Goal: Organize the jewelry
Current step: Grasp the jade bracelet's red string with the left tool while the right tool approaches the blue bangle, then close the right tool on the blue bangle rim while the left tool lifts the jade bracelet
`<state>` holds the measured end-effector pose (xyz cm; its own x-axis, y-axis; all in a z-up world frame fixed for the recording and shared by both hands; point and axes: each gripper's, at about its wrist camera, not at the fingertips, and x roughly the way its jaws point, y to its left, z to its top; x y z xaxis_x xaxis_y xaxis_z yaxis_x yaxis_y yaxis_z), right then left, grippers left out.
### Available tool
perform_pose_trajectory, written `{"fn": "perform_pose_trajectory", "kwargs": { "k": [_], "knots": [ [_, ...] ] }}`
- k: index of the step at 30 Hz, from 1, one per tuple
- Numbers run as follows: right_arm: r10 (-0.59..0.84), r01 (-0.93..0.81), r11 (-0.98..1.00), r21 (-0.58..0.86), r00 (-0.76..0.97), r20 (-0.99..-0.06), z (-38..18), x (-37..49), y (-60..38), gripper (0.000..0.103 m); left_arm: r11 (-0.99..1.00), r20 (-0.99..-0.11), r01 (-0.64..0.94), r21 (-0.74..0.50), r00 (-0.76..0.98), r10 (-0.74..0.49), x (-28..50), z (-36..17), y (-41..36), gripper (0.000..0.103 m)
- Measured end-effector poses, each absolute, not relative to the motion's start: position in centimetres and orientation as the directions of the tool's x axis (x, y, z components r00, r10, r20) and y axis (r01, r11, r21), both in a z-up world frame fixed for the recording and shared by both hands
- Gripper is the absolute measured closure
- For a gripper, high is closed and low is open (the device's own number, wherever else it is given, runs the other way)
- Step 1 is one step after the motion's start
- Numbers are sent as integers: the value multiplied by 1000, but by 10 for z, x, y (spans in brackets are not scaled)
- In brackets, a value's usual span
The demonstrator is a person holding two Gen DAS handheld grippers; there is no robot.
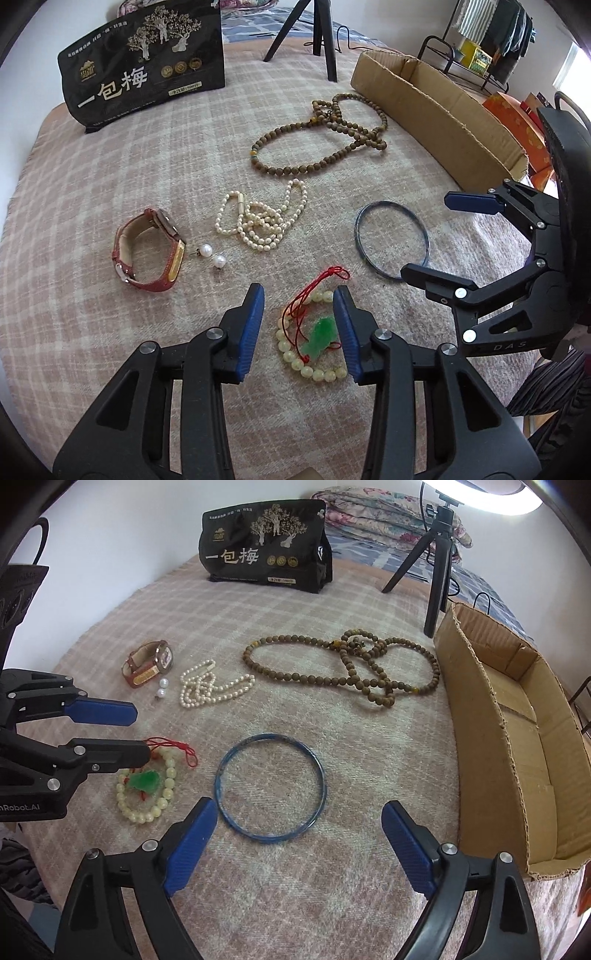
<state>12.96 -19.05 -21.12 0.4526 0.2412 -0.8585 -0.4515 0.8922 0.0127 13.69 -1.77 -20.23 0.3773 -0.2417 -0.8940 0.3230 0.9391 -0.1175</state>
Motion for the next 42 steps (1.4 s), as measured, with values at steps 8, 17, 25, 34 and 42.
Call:
{"fn": "perform_pose_trajectory", "kwargs": {
  "k": [8,17,25,34,42],
  "knots": [
    [236,-423,906,30,443,-865,-220,138,-194,11,932,-904,332,-144,339,-260,151,-215,-25,72],
    [227,-430,903,7,462,-858,-224,143,-187,8,926,-912,348,-145,315,-262,157,-224,-33,86],
    [239,-436,900,12,469,-850,-225,145,-187,4,926,-911,348,-146,317,-263,162,-226,-33,102],
    [290,-453,890,63,454,-842,-223,144,-187,2,936,-908,316,-155,327,-261,161,-225,-26,103],
    [244,-494,869,-24,470,-848,-230,139,-171,2,940,-905,309,-144,343,-251,159,-222,-25,103]
  ]
}}
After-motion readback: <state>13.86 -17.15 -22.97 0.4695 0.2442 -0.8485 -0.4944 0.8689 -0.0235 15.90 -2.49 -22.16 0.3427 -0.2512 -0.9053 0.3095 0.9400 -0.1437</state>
